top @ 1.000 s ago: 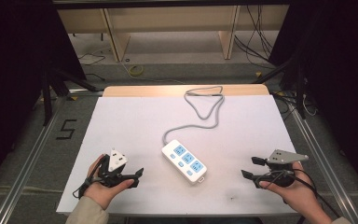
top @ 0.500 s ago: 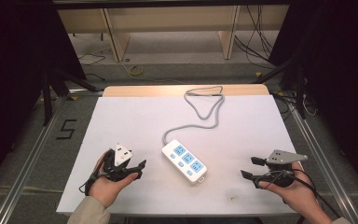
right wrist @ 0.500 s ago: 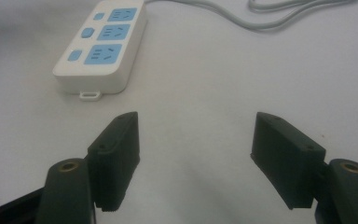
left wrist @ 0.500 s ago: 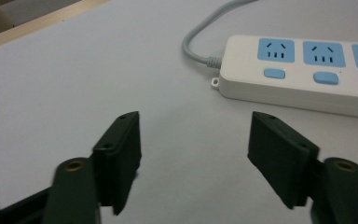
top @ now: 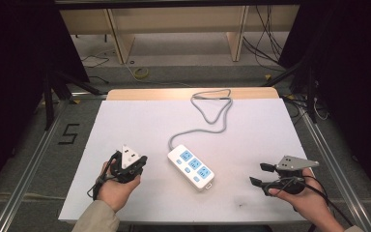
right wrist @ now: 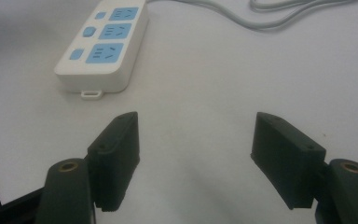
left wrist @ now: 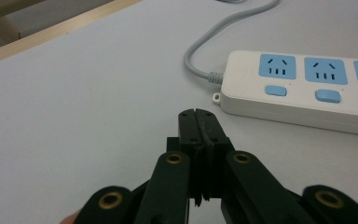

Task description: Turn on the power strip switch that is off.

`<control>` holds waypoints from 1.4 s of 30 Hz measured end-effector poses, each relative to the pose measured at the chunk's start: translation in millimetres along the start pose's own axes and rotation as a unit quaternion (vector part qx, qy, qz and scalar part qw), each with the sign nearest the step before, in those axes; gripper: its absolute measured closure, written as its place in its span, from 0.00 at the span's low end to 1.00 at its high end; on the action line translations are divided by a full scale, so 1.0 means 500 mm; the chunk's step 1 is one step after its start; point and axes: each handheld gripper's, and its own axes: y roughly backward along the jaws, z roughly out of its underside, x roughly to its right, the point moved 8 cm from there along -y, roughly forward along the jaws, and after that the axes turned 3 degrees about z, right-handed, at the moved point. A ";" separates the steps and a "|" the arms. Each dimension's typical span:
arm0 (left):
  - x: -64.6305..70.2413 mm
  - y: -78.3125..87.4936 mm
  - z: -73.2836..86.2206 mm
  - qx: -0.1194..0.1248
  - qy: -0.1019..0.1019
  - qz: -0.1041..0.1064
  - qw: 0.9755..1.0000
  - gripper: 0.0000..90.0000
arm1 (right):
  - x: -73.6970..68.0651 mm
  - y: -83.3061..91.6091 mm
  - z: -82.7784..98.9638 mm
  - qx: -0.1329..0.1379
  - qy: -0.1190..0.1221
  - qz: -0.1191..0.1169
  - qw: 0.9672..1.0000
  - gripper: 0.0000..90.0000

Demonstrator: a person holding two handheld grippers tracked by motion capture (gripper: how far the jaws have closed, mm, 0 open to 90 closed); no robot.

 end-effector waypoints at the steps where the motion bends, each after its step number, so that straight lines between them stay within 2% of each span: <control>1: 0.001 -0.002 -0.001 -0.002 -0.001 0.003 1.000 0.99 | 0.000 0.000 0.000 0.000 0.000 0.000 1.000 0.36; 7: 0.016 -0.013 -0.004 -0.012 -0.003 0.019 1.000 0.99 | -0.001 0.000 0.000 0.000 0.000 -0.001 1.000 0.36; 17: 0.036 -0.027 -0.013 -0.026 -0.014 0.034 0.999 0.99 | -0.001 0.001 0.002 -0.001 -0.001 0.001 1.000 0.36; 42: 0.092 -0.057 -0.032 -0.041 -0.041 0.072 0.996 0.99 | -0.001 0.000 0.006 -0.004 -0.005 0.001 1.000 0.36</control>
